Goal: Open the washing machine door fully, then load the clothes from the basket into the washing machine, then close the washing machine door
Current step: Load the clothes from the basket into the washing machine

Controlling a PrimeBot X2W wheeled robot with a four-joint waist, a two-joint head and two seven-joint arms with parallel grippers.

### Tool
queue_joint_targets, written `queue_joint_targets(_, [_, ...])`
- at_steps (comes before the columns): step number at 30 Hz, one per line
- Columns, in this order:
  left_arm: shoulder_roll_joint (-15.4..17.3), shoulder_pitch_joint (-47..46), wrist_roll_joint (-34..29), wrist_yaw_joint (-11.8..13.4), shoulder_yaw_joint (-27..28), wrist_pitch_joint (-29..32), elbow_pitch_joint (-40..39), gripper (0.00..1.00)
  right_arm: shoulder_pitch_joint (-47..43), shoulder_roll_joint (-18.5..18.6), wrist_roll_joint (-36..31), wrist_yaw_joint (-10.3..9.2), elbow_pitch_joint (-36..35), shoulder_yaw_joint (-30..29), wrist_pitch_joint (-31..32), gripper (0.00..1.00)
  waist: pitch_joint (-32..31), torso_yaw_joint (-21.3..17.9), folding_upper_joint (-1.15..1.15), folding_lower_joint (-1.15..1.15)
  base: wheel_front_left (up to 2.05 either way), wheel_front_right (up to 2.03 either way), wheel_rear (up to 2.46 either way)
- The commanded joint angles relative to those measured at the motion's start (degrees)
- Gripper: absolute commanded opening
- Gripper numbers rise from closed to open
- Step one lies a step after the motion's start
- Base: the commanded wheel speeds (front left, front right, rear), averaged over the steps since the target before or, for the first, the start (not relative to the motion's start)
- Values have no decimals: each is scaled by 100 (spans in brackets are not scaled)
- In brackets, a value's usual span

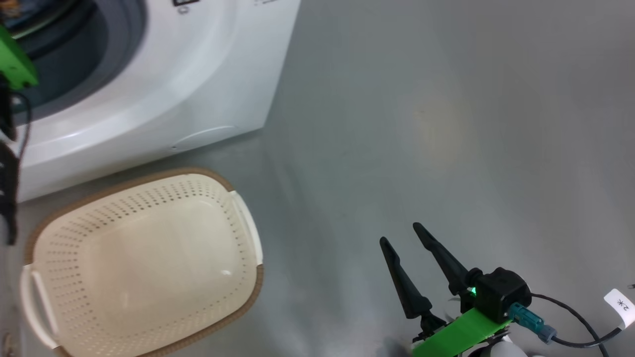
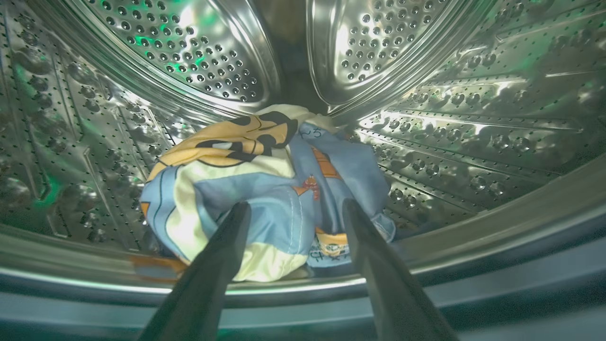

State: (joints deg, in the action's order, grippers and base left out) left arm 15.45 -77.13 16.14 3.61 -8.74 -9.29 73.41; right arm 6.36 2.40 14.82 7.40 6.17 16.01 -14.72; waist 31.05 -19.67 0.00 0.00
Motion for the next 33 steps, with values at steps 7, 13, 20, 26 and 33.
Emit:
queue_joint_targets(7, [-344, 537, 255, -25, 100, -409, -122, 100, 29, 48, -218, 9, -57, -132, -28, 100, -597, 745, 0, 0, 0, 0, 0])
queue_joint_targets(13, [-584, 1018, 307, -152, 72, -533, -246, 100, -46, 48, -285, 9, -33, -266, -28, 100, -852, 994, 0, 0, 0, 0, 0])
queue_joint_targets(20, [-872, 1966, 369, -176, 144, -568, -973, 100, -180, 48, -398, 9, -56, -466, -28, 100, -1215, 1285, 0, 0, 0, 0, 0])
queue_joint_targets(26, [-1025, 3136, 329, -152, 227, -570, -1963, 100, -284, 57, -565, 9, -98, -628, -28, 100, -1511, 1465, 0, 0, 0, 0, 0])
queue_joint_targets(33, [-1129, 4471, 269, -124, 347, -570, -3206, 100, -390, 147, -648, 9, -196, -874, -28, 100, -1815, 1696, 0, 0, 0, 0, 0])
